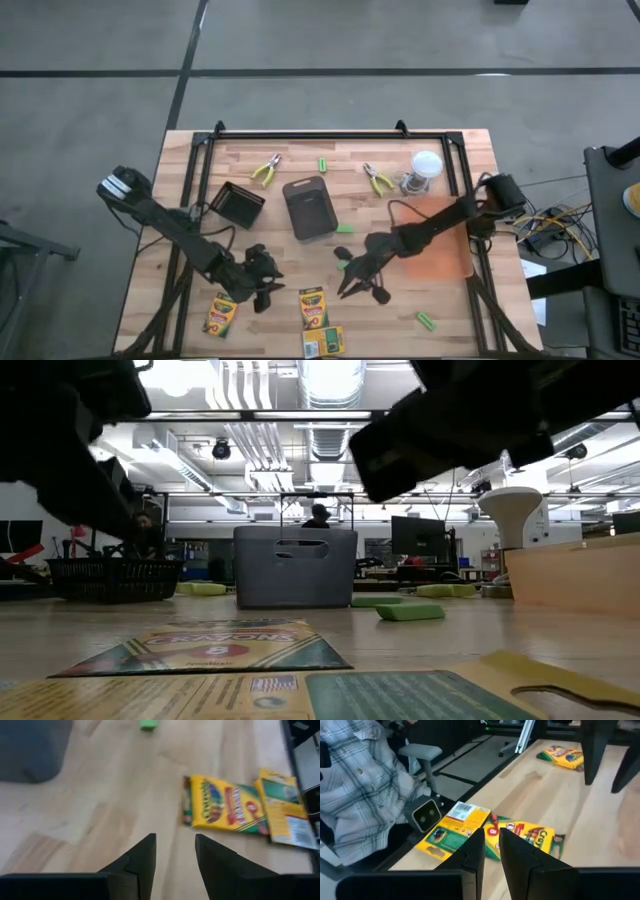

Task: Pick & Place School Supplies
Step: Put the top right yellow crayon box into the black transparent bin

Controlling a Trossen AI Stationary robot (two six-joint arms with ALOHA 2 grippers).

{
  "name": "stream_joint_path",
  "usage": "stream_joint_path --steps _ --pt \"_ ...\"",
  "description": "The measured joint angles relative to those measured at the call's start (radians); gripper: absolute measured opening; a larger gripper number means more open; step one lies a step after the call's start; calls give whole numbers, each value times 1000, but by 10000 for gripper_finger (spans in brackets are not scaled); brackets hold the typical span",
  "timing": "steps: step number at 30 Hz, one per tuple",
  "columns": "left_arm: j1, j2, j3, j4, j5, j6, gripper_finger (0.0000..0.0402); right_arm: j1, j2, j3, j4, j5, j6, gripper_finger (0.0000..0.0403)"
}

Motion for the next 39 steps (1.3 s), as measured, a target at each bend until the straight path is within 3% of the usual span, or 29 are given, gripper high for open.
stream_joint_path --steps 5,11,16,23,33,39 --pt "-6 37 48 4 15 11 142 -1 129 84 -7 10 38 57" --pt "-20 61 42 -35 0 -49 142 18 225 143 -1 165 79 57" --pt "-37 80 32 -24 -25 -75 142 53 230 156 -2 277 90 57" --pt "-39 96 16 -18 -82 -165 142 85 228 156 -34 308 131 57" --pt "-28 116 18 17 -101 -213 142 116 228 155 -43 417 162 57" --pt "-27 128 16 67 -91 -243 142 129 228 155 -48 426 162 57"
